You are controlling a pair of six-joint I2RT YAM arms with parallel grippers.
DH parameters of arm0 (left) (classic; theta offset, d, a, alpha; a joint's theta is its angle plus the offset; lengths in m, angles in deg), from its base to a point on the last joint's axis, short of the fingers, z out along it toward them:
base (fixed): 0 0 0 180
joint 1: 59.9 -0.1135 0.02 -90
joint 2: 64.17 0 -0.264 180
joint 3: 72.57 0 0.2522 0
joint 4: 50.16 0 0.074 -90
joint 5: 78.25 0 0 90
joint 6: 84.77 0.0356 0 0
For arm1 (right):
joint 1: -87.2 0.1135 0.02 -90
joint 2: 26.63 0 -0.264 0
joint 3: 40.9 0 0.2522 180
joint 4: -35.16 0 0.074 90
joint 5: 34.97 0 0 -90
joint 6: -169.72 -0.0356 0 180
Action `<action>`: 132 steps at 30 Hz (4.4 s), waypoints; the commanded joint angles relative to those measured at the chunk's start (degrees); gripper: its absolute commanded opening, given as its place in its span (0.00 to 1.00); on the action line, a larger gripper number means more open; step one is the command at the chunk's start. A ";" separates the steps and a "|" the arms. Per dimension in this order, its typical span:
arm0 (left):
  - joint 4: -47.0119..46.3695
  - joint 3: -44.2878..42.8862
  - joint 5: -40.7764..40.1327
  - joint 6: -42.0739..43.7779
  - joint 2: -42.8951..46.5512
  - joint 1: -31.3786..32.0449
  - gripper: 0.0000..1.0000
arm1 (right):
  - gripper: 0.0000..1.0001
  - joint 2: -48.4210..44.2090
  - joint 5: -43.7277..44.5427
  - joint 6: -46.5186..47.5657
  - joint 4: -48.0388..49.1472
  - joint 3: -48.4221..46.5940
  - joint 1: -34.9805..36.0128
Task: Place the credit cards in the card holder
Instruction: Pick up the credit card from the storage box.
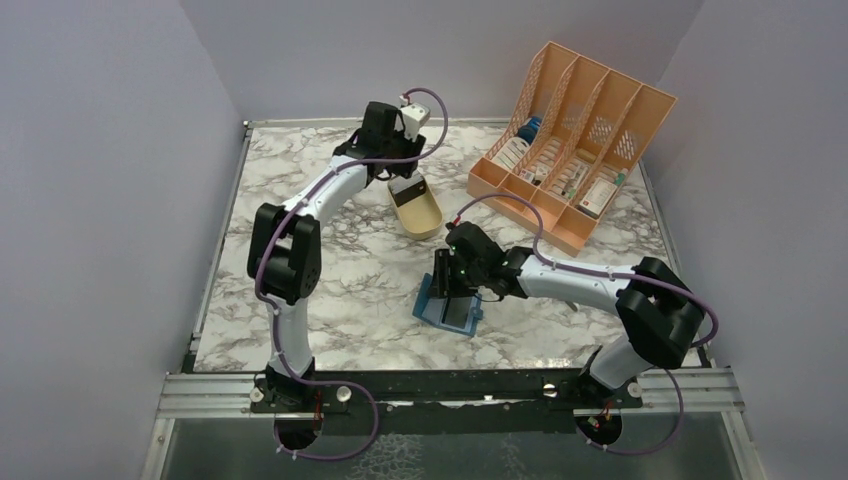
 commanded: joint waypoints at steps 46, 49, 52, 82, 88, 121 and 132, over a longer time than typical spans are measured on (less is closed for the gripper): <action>4.15 -1.91 -12.02 18.90 -11.05 5.60 0.56 | 0.48 0.51 -4.52 -2.09 6.77 2.94 0.41; 4.18 -1.75 -12.49 18.97 -11.00 5.70 0.55 | 0.48 0.18 -4.53 -2.05 6.75 3.21 0.41; 4.19 -1.83 -13.81 19.43 -11.08 6.00 0.53 | 0.48 -0.03 -4.51 -2.09 6.72 3.40 0.37; 4.95 -2.74 -20.17 22.41 -10.35 8.62 0.25 | 0.47 -0.62 -4.83 -2.34 7.54 4.47 0.41; 5.19 -2.97 -20.38 22.75 -10.21 8.76 0.24 | 0.47 -0.43 -5.05 -2.51 7.87 4.81 0.39; 5.56 -4.62 -22.70 23.72 -10.74 9.21 0.23 | 0.47 1.38 -5.66 -1.57 7.34 3.10 0.41; 5.58 -5.04 -23.21 23.90 -10.43 9.25 0.22 | 0.46 0.96 -5.67 -1.74 7.60 3.68 0.39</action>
